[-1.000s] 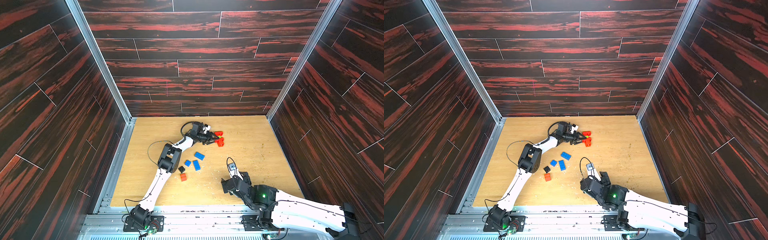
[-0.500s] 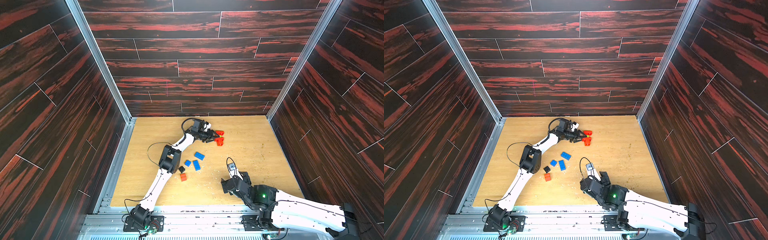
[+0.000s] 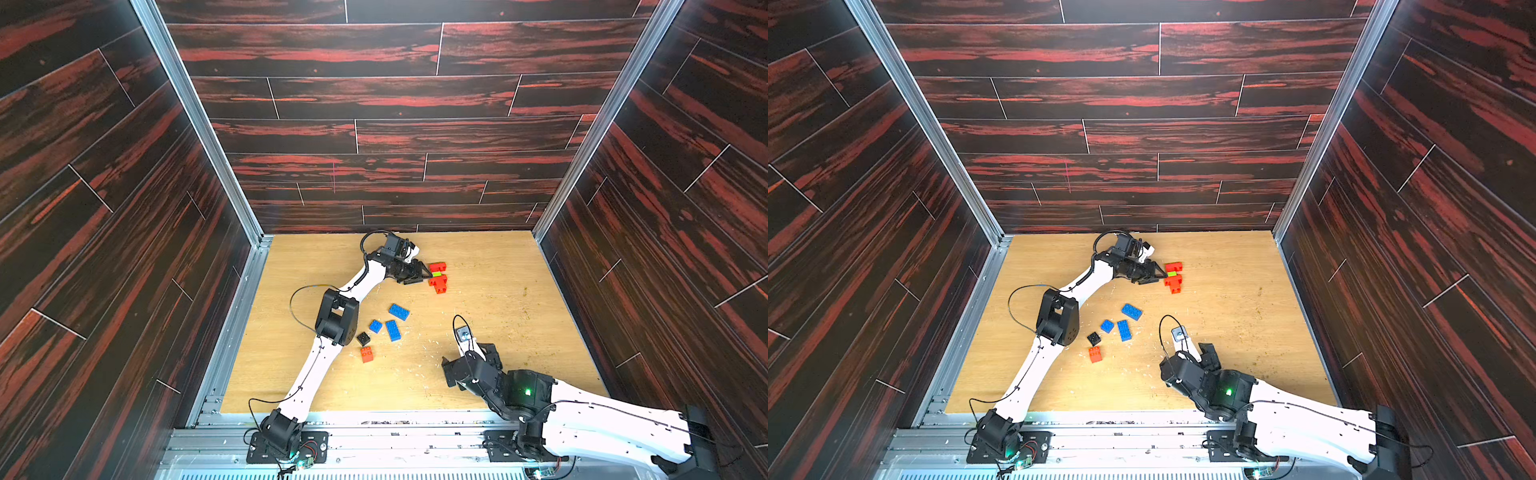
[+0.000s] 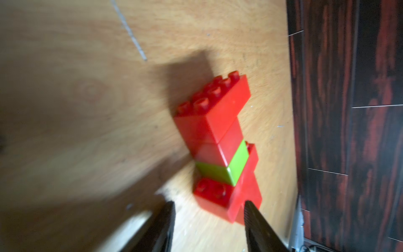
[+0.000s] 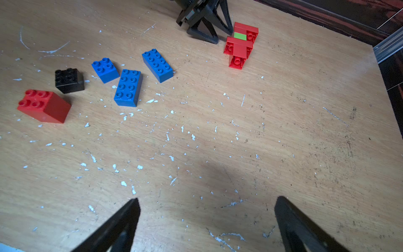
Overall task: Assemble the letter f with lego
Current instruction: Adjust the lego brick at the center of the board.
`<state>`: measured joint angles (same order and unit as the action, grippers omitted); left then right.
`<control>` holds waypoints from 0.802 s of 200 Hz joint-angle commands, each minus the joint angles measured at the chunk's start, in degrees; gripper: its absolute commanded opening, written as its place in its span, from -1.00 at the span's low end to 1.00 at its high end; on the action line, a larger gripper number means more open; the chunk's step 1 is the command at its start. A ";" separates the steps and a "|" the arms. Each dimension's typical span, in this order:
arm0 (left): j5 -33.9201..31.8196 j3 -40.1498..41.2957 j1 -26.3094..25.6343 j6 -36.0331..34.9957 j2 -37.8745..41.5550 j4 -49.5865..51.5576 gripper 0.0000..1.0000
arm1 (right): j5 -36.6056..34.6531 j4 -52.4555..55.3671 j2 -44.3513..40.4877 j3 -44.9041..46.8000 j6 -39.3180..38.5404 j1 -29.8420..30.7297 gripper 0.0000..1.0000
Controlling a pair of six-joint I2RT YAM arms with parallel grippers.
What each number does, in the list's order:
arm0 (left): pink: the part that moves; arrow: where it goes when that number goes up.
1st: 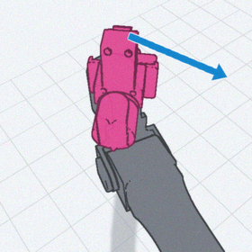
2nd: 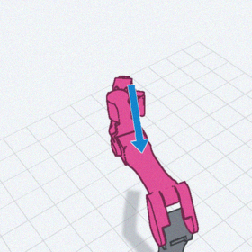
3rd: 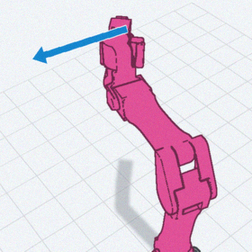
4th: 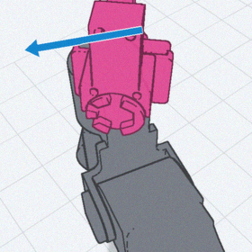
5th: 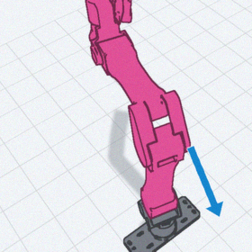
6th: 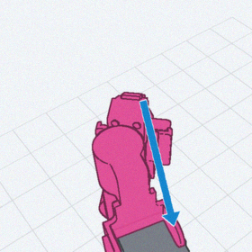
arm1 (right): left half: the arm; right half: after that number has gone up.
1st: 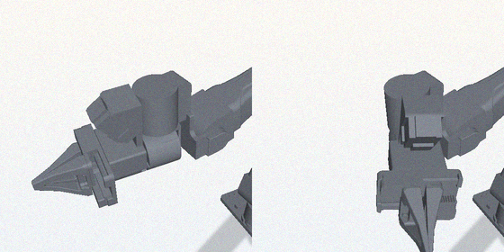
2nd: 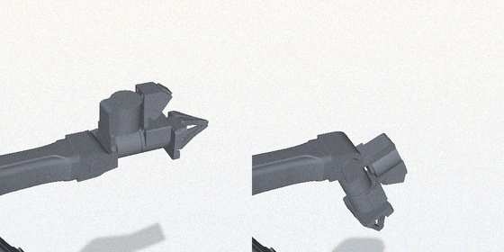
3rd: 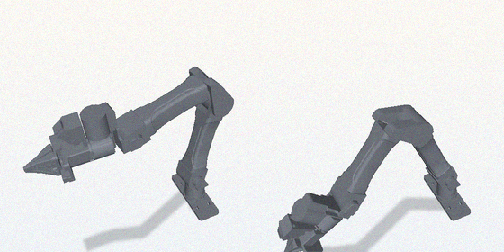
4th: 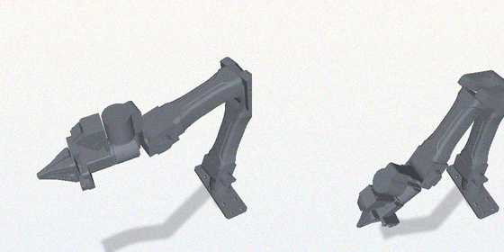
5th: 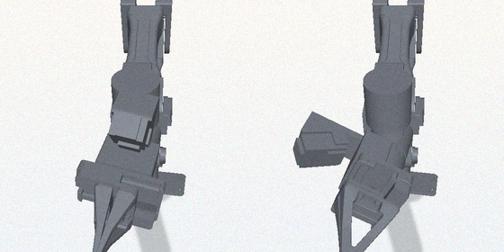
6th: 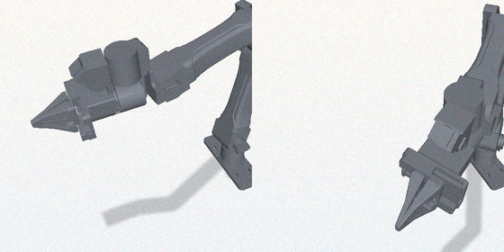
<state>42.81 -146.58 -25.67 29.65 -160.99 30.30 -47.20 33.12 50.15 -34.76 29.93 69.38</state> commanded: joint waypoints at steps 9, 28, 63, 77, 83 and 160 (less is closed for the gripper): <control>-6.36 2.24 0.71 -7.22 6.30 9.38 0.07 | 0.05 -0.21 -0.01 -0.83 -0.13 0.34 0.97; -9.29 5.47 0.71 -9.95 10.55 10.18 0.09 | 0.26 -0.40 0.05 -0.83 -0.36 0.36 0.97; -14.08 16.13 0.80 -16.41 20.96 11.43 0.31 | 1.32 -0.93 0.12 -0.80 -1.05 0.41 0.97; -16.04 21.24 0.74 -18.09 25.62 10.82 0.36 | 1.49 -1.00 0.21 -0.82 -1.15 0.45 0.97; -16.93 23.86 0.73 -18.66 27.82 10.20 0.37 | 1.63 -1.12 0.25 -0.83 -1.32 0.45 0.97; -23.14 60.04 0.78 -19.11 59.34 -2.75 1.00 | 4.82 -2.50 2.01 -1.01 -3.39 0.86 0.97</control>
<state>23.07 -95.26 -25.12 11.25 -111.77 31.62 -44.23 31.68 51.22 -34.76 27.83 69.54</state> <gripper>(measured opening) 0.981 0.985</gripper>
